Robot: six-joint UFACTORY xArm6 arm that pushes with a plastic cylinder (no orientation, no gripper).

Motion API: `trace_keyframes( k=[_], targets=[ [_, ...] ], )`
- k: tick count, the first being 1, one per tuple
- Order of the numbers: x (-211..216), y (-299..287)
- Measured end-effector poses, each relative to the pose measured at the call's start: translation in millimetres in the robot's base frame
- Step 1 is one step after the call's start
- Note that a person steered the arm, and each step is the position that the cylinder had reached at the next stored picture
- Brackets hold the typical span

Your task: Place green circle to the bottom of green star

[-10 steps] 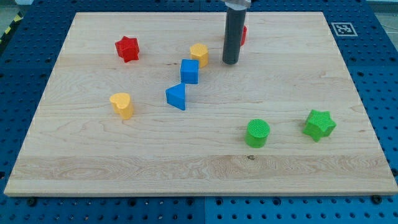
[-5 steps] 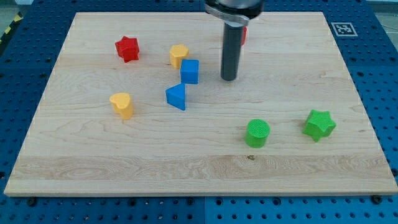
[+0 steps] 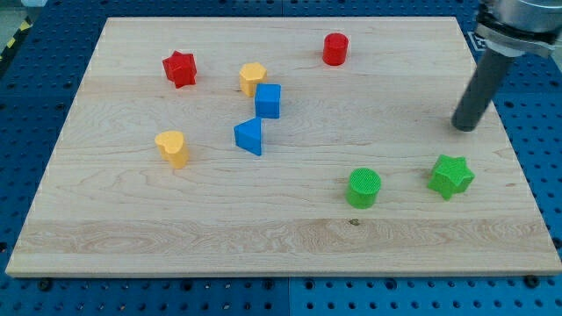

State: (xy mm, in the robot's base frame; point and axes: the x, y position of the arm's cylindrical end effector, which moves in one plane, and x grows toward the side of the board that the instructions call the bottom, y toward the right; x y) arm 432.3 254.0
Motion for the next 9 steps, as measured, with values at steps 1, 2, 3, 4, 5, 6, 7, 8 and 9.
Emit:
trace_keyframes(
  k=[1, 2, 3, 4, 5, 6, 7, 8, 9],
  targets=[
    [0, 5],
    [0, 6],
    [12, 33],
    [46, 71],
    [84, 78],
    [118, 53],
    [124, 5],
    [105, -31],
    [96, -46]
  ],
)
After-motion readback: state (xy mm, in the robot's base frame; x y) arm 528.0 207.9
